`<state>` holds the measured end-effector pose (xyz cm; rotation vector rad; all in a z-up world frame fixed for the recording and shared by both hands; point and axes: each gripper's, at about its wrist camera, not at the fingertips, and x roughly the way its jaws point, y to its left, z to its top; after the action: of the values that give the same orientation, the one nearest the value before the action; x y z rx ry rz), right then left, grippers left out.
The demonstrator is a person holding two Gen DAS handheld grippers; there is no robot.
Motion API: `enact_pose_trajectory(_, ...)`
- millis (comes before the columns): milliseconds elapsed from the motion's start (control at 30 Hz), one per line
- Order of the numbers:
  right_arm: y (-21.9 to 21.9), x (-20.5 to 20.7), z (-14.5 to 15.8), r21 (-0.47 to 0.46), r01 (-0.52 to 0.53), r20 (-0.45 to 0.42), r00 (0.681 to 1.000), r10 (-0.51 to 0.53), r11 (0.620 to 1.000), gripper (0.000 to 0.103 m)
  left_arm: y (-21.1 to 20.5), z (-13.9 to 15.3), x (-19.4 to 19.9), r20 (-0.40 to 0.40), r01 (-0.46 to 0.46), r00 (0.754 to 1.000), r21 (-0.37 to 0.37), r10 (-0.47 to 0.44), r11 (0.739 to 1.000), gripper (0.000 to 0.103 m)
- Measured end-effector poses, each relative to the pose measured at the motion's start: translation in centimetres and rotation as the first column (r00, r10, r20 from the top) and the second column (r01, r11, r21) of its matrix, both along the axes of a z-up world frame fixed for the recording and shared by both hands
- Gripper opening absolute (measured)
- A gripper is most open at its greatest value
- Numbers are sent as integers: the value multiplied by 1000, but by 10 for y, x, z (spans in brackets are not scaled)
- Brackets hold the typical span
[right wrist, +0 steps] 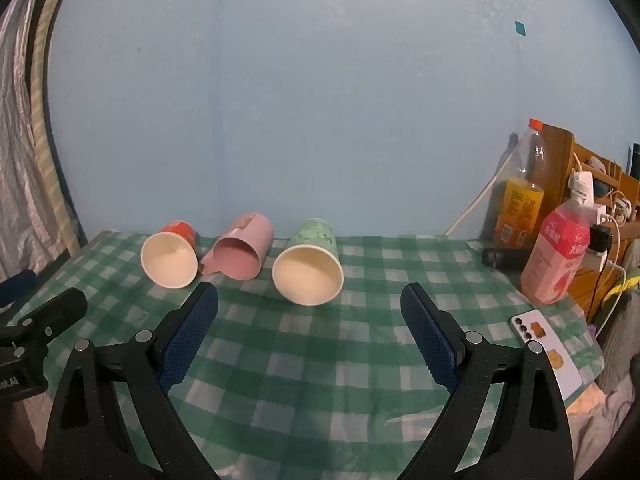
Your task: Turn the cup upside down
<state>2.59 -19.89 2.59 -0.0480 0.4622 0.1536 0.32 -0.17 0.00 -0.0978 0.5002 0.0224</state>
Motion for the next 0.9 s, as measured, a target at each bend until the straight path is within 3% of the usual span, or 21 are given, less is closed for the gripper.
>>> enact_pose_trajectory(333,-3,-12,0,4,5,1,1000,-5,1000,92,3,0,-3,28,-3,1000,-22,3,1000,102)
enact_pose_trajectory(900,6,1,-8,-5,-13,-43,999,13,1000,92,-4,1,-1,21,1,1000,-25,0,1000,102)
